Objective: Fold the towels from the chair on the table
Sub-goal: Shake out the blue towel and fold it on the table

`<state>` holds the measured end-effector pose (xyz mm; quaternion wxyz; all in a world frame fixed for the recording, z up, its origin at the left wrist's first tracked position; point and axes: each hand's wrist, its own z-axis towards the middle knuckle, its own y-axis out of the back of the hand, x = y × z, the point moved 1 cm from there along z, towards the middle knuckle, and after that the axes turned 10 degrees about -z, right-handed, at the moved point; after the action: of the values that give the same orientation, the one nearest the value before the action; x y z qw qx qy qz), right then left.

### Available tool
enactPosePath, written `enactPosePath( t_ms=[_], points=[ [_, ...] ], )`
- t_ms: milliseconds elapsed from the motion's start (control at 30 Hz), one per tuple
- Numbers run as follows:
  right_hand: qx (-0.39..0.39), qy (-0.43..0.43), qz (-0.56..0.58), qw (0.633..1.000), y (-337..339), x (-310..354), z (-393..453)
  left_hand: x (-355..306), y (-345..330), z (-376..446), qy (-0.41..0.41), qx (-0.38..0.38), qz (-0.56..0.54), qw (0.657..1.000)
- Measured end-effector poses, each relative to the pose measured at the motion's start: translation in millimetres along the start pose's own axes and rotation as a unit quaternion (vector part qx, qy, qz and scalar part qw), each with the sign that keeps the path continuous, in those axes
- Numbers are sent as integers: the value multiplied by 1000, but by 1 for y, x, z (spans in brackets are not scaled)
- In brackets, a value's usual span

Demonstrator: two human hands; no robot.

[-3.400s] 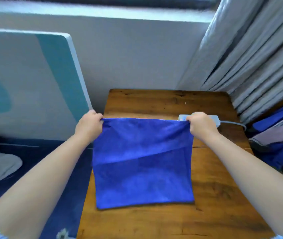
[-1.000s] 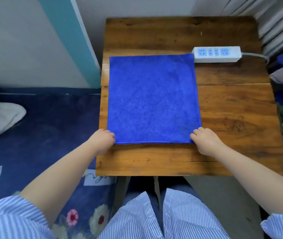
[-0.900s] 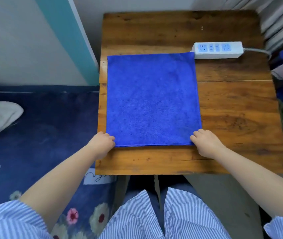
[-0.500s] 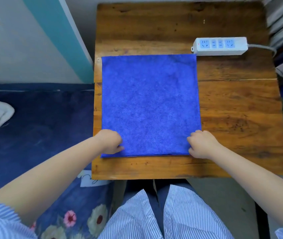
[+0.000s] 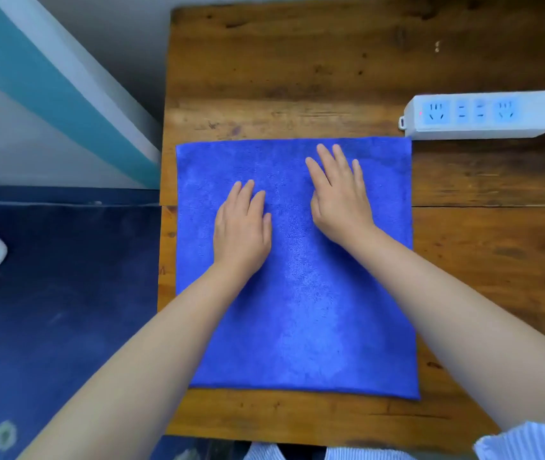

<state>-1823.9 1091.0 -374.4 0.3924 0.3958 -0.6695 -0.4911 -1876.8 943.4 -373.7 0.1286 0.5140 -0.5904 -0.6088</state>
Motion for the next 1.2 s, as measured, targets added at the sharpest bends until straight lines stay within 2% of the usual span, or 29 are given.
enactPosePath(
  t_ms=[133,367,600,733,967,1067,1200],
  points=[
    [30,54,-33,998,-11,2,31,-2,-10,42,-20,11,25,999],
    [37,57,-56,996,-24,-21,41,20,-20,76,-43,23,70,996],
    [33,-25,-43,998,-21,-71,31,62,-1,87,47,-9,64,997],
    [46,3,-69,997,-12,-92,22,76,8,88,28,8,79,996],
    [88,6,-74,993,-8,-123,19,84,20,94,67,26,126,989],
    [75,-10,-60,995,-5,-120,15,71,20,80,31,-4,137,990],
    [51,-34,-53,997,-3,-108,-5,44,14,34,-96,11,98,990]
  ],
)
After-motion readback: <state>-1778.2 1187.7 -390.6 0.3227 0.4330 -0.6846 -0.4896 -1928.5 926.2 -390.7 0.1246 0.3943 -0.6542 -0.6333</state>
